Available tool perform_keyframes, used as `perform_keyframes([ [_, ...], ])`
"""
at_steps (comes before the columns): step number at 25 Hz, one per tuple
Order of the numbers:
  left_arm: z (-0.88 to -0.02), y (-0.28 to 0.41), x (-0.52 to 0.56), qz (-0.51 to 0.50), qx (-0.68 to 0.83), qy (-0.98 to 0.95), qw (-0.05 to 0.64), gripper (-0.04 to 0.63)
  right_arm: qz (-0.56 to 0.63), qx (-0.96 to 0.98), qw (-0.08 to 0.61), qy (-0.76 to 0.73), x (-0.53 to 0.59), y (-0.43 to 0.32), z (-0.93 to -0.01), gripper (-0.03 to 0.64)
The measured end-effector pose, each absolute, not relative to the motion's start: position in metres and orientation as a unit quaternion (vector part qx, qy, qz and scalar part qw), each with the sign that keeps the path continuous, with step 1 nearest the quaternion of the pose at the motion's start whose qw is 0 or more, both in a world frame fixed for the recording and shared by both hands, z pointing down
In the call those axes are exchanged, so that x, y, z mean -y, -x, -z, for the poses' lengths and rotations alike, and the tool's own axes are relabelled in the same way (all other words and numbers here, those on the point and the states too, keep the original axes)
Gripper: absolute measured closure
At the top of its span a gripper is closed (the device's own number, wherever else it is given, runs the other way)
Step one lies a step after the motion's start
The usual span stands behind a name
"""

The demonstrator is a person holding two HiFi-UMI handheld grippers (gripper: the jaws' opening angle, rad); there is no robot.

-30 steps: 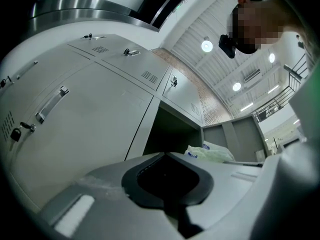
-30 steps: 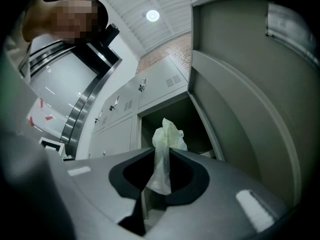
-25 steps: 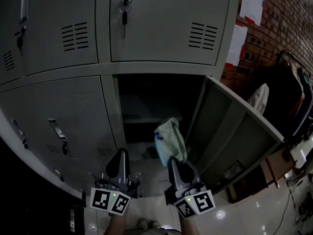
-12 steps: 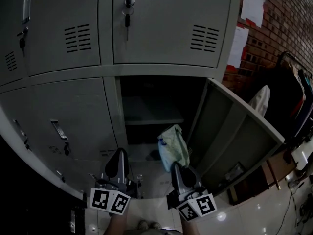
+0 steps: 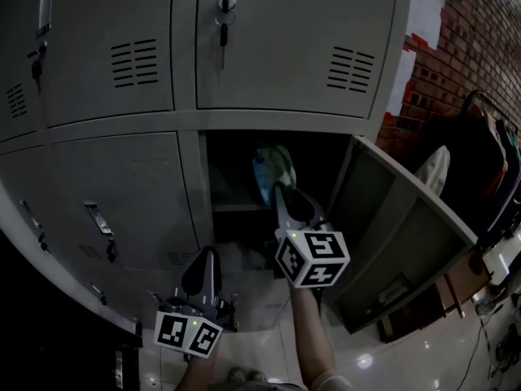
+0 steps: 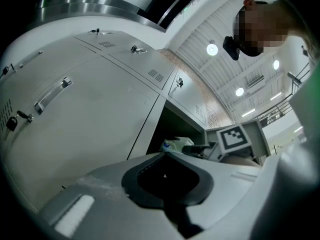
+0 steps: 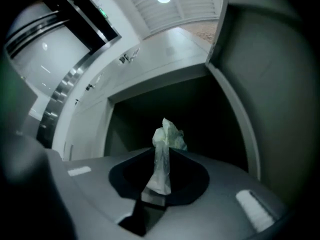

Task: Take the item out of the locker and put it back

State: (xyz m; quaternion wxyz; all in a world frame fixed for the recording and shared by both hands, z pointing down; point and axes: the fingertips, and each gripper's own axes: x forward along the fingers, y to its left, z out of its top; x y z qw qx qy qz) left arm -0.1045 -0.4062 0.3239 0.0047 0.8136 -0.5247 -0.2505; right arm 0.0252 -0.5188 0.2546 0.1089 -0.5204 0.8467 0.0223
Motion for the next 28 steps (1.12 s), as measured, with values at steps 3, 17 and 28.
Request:
perform_keyframes([
  [3,-0.323,0.111,0.410,0.263,0.522,-0.811,0.014,0.591,-0.036,-0.839,0.046,0.542,0.551,-0.019,-0.257,0.557],
  [17,-0.327,0.125,0.428,0.266,0.528,-0.806,0.019,0.591,-0.057,-0.830,0.011,0.554,0.572,-0.011,-0.258,0.313],
  [28,-0.313,0.118,0.414,0.209,0.538,-0.815,-0.050,0.591,-0.097,-0.868,0.182,0.452,0.457,-0.026,-0.193,0.318],
])
